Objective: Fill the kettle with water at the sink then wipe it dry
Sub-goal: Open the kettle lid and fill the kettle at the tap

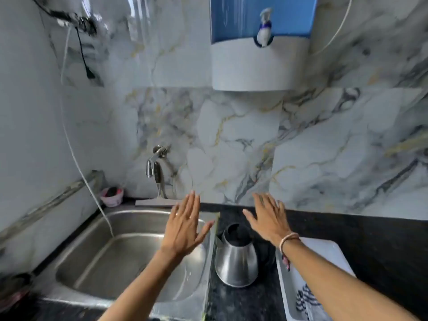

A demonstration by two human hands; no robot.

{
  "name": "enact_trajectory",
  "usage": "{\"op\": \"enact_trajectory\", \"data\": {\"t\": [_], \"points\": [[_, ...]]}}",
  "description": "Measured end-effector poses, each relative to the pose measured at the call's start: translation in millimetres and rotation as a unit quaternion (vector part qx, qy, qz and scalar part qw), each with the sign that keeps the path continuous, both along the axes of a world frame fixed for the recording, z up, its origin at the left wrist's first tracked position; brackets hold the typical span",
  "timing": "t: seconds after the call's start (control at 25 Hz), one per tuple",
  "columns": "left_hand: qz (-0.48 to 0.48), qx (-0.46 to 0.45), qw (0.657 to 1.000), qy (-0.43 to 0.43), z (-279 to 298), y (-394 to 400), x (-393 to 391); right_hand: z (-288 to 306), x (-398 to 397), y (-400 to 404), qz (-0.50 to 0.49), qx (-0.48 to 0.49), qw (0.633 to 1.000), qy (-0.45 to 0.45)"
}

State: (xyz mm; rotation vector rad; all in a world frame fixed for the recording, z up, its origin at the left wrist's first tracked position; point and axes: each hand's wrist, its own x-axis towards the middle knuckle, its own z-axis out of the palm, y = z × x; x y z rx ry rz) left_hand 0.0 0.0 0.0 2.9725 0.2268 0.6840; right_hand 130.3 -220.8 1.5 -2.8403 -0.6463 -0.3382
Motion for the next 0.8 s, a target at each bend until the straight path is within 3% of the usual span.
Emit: {"op": "enact_trajectory", "data": {"t": [0.08,0.16,0.28,0.44,0.64,0.72,0.8], "points": [[-0.050,-0.019,0.992,0.116,-36,-3,4,-30,-10,16,-0.033,0.031,0.989,0.144],[-0.071,-0.023,0.980,0.184,-66,-11,12,-57,-19,30,-0.065,0.052,0.974,0.210],[-0.096,-0.027,0.974,0.204,-83,-24,36,-68,-12,48,-0.110,0.078,0.972,0.192],[-0.092,-0.050,0.973,0.206,-101,-42,53,-73,5,45,-0.089,0.088,0.972,0.200],[-0.073,-0.034,0.982,0.170,-117,-44,53,-64,32,30,-0.051,0.144,0.947,0.283],[-0.075,-0.027,0.983,0.165,-116,-44,53,-56,45,14,-0.017,0.251,0.893,0.374],[-0.079,-0.024,0.984,0.160,-116,-44,54,-53,55,-3,0.033,0.392,0.782,0.484]]}}
